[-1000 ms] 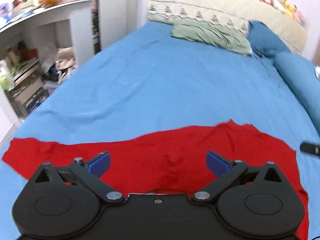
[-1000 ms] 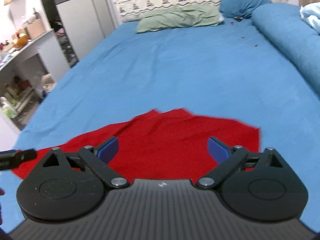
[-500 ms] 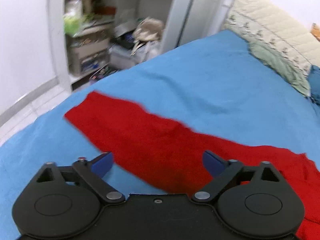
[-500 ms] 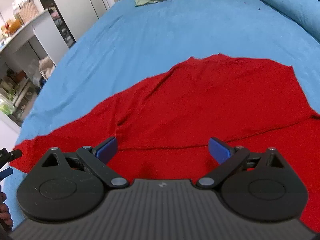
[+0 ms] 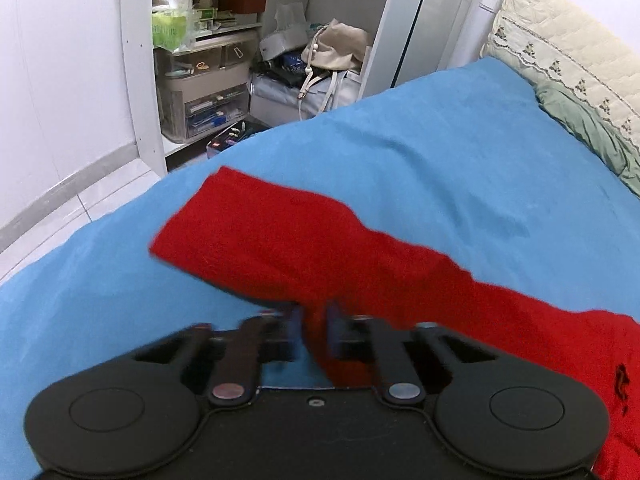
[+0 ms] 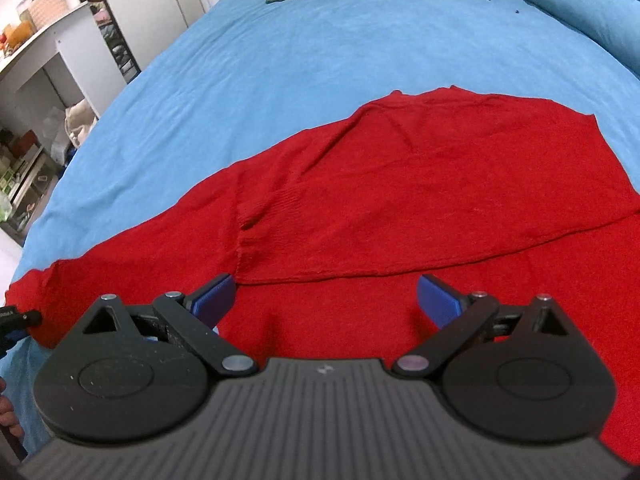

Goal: Fold small clothes

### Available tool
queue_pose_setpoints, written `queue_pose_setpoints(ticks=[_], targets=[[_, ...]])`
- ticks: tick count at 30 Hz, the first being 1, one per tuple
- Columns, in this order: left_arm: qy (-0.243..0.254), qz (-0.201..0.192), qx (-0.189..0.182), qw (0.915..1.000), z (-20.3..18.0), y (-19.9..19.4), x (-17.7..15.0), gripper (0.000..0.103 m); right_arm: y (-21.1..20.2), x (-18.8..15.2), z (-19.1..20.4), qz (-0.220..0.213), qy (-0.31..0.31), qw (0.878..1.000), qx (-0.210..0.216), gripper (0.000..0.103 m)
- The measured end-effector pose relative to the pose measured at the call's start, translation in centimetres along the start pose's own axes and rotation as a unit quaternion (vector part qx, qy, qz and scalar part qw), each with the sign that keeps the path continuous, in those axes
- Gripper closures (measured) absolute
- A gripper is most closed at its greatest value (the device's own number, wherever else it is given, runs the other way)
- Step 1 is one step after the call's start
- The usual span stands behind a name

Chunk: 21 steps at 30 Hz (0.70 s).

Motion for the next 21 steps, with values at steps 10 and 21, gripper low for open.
queue_pose_setpoints(ticks=[10, 21], targets=[[0.097, -0.078, -0.059, 0.9904, -9.6, -5.9, 2.5, 0.096, -1.2, 1.6, -4.2, -0.027, 0.036, 0.999, 0.003, 0.000], [0.240, -0.098, -0.272, 0.9267, -34.4, -13.0, -3.5, 0.096, -5.4, 5.5, -16.7, -0.068, 0.072, 0.995, -0.010, 0.000]])
Point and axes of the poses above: each gripper's, at about its wrist camera, not at the fingertips, and y roughly the way its jaws point, z to its left, x to its top, the point moved 6 cm from there along y, roughly the way its jaws point, and after that the axes turned 1 degree about y, right-handed, at the moved point
